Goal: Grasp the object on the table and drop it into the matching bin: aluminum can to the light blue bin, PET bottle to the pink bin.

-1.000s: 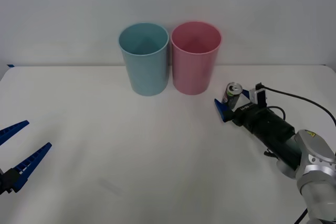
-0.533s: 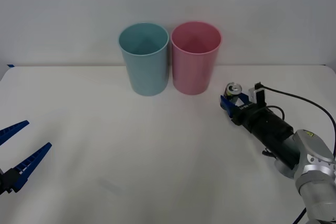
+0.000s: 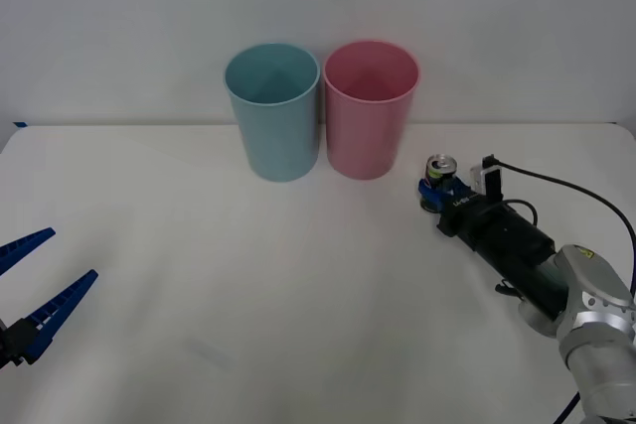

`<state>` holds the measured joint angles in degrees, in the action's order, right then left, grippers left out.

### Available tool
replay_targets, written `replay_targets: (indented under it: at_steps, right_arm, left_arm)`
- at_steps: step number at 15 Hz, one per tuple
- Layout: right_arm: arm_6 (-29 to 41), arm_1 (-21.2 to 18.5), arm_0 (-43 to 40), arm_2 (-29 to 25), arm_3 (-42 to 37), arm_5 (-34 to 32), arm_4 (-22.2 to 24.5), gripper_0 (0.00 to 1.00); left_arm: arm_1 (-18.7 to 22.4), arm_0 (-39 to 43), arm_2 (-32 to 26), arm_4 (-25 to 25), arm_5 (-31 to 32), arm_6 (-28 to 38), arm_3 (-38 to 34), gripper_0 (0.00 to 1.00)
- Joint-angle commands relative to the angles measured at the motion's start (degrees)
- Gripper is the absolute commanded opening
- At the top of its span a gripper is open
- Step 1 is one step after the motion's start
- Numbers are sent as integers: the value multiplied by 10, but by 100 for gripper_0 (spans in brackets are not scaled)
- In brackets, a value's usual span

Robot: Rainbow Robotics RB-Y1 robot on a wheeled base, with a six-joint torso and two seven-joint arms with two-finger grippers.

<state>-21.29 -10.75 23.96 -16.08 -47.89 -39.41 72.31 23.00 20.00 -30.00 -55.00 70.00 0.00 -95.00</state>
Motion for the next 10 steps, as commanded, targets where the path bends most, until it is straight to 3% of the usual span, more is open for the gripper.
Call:
replay_targets:
  at_steps: [1, 5, 10]
  right_arm:
    - [3, -4, -6, 1, -10, -16, -6, 0]
    - [62, -19, -70, 34, -118, -16, -9, 0]
    - [161, -71, -173, 105, -286, -8, -63, 0]
  left_arm:
    - [0, 0, 0, 0, 0, 0, 0, 100]
    - [0, 0, 0, 0, 0, 0, 0, 100]
    - [0, 0, 0, 0, 0, 0, 0, 100]
